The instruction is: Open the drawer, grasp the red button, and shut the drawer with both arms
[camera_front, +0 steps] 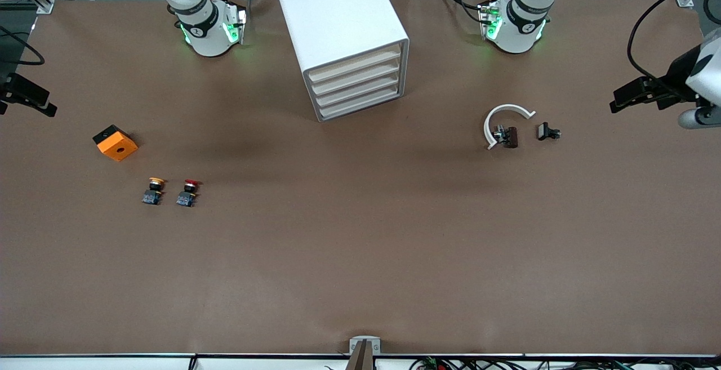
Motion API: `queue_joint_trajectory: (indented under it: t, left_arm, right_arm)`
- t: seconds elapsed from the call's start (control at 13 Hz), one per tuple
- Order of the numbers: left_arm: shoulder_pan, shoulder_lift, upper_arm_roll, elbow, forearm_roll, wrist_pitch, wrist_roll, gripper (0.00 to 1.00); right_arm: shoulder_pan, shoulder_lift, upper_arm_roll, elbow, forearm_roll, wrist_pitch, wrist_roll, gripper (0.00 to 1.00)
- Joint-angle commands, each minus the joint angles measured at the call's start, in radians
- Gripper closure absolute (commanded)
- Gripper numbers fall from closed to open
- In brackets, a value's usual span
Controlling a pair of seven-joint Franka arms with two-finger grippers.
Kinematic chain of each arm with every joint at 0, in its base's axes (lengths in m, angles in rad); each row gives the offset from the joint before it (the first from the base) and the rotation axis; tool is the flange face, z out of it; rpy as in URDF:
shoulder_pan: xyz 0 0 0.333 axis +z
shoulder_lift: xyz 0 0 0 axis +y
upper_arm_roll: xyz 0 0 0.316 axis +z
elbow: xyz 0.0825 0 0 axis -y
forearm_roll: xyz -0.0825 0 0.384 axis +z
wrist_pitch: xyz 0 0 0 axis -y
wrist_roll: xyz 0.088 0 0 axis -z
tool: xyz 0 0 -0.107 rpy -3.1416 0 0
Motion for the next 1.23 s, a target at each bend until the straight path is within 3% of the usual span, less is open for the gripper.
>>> queue_joint_trajectory:
  t: [0.0,0.38,1.15]
  left_arm:
    - [0.000,0.019,-0.001,0.048,0.013,-0.004,0.002,0.00]
    - [-0.014,0.085,-0.002,0.126,0.022,-0.005,-0.009,0.00]
    - [-0.016,0.087,-0.004,0.128,0.013,-0.005,-0.008,0.00]
  right_arm:
    - [-0.002,-0.043,0.013,-0.047,0.012,0.021,0.056,0.00]
    - [-0.002,-0.041,0.011,-0.044,0.012,0.021,0.058,0.00]
    - [-0.008,-0.041,0.010,-0.043,0.021,0.013,0.067,0.00]
